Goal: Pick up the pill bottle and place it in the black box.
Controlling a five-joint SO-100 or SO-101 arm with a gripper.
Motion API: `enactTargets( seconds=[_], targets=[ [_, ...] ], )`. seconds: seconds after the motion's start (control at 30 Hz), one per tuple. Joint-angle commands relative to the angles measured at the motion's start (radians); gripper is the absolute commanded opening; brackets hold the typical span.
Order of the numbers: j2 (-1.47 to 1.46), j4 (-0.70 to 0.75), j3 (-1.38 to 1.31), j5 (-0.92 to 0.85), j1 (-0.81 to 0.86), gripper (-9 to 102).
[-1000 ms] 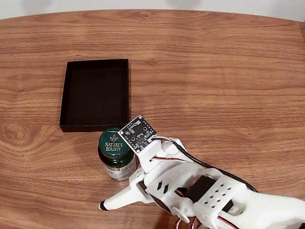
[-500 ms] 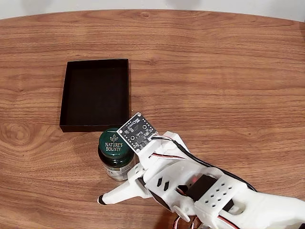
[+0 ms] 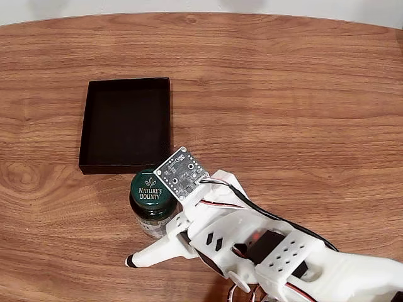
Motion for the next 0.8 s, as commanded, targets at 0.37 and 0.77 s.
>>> enactTargets(
  seconds=[0.37, 0.77],
  targets=[
    [-0.029, -0.146, -0.017, -0.061, 0.014, 60],
    [-0.043, -0.215, -0.017, -0.179, -0.002, 63]
  ],
)
